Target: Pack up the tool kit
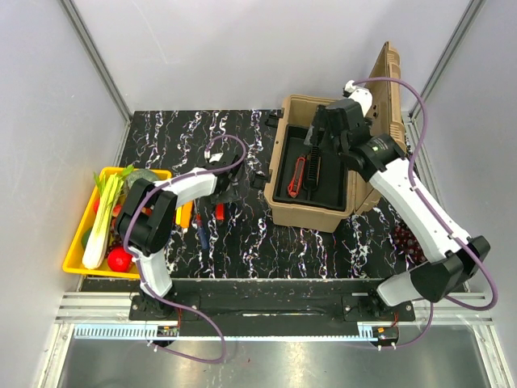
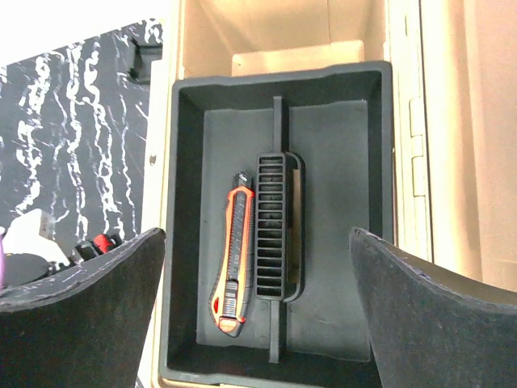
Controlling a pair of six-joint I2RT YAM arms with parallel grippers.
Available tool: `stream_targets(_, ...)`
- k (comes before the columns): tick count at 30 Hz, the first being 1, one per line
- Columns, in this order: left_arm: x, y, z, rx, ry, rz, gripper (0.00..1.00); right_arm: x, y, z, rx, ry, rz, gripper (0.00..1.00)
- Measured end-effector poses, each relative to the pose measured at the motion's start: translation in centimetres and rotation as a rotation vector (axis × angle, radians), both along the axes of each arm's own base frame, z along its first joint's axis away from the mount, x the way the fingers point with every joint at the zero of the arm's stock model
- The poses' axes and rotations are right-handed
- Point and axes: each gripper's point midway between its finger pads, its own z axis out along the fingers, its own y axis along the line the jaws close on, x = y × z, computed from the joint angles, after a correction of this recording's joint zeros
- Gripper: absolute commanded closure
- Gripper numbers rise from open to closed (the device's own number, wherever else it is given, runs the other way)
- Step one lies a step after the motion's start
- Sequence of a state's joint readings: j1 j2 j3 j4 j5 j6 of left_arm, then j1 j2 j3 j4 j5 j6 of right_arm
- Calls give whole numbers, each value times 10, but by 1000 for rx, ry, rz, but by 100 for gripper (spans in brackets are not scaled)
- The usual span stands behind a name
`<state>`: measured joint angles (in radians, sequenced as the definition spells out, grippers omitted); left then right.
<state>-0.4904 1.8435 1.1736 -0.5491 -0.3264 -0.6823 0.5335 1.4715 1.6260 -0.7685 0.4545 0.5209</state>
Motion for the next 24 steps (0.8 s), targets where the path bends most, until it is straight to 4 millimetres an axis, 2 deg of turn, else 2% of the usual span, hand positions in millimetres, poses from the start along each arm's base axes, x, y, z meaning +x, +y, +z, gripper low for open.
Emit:
stream_targets(2,3,0,1,3,-3,-2,42,-3,-2,13,15,-35,2,1)
stream_targets(4,4,1,0,5,0,-3,57,-4,-3,19,22,-54,4,1)
stream_targets(10,10,2,0,2,-10,-13,86,-6,-5,21,14,-61,6,2)
stream_targets(12,12,2,0,3,-16,-20,89,-6,-6,20,10,-58,7,2)
stream_targets(16,15,4,8,5,-34,-37,88,-9,-7,20,9,-62,9,4)
stream_targets(18,18,3,25,-5,-72,-55,86,-10,-8,23,13,-72,10,4)
stream_targets(20,24,0,52,-31,-136,-76,85,-10,-8,28,20,-86,10,4)
stream_targets(23,41,-14,110,-107,-275,-118,80,-12,-9,34,29,-103,10,4)
stream_targets(24,48,-21,136,-144,-337,-138,78,-13,-10,35,31,-109,10,4)
